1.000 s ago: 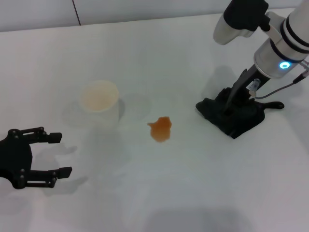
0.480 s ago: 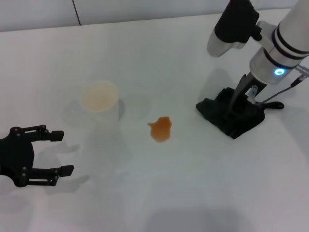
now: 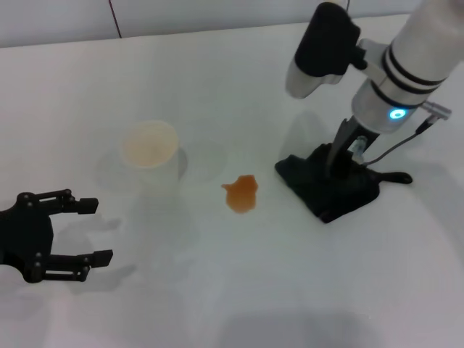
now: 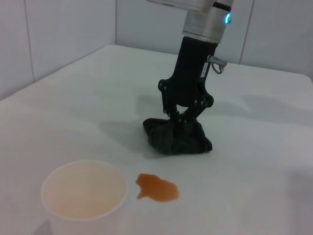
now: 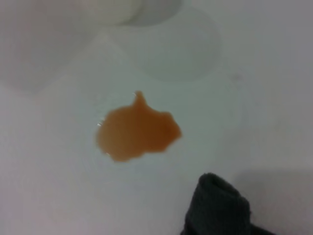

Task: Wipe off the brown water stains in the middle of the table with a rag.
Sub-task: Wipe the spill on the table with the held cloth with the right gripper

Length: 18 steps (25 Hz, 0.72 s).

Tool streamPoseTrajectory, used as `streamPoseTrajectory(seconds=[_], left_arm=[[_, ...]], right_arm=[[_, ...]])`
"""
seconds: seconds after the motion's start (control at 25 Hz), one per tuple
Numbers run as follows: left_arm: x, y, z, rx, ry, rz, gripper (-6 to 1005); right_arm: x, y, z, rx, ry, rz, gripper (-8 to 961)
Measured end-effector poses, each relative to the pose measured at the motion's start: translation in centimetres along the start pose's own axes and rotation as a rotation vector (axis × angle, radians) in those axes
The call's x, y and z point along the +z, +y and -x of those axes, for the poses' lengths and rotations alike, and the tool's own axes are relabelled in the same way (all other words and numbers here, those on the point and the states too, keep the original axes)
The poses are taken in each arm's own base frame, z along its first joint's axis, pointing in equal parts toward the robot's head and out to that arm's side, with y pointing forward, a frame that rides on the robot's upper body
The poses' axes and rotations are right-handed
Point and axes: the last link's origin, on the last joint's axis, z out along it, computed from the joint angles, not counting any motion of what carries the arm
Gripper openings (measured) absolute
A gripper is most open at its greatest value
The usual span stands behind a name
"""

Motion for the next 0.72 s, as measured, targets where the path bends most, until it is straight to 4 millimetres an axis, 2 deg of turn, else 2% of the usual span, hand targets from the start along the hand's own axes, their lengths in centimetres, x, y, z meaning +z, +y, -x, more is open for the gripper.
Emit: streamPoseTrajectory(seconds=[0.24, 0.6, 0.72], left_arm=[[0.2, 0.1, 0.0, 0.001, 0.002, 0.01, 862], [0.7, 0.3, -0.1, 0.004, 0.015, 0.032, 862], [0.7, 0.3, -0.1, 0.003, 0.01, 0.037, 862]], right_arm=[[0.5, 1.3, 2.1, -0.046, -0.005, -0.015, 80], [1.0, 1.6, 4.1, -0.063, -0.055, -0.039, 72], [1.7, 1.8, 4.8, -0.076, -0.059, -0.064, 72]])
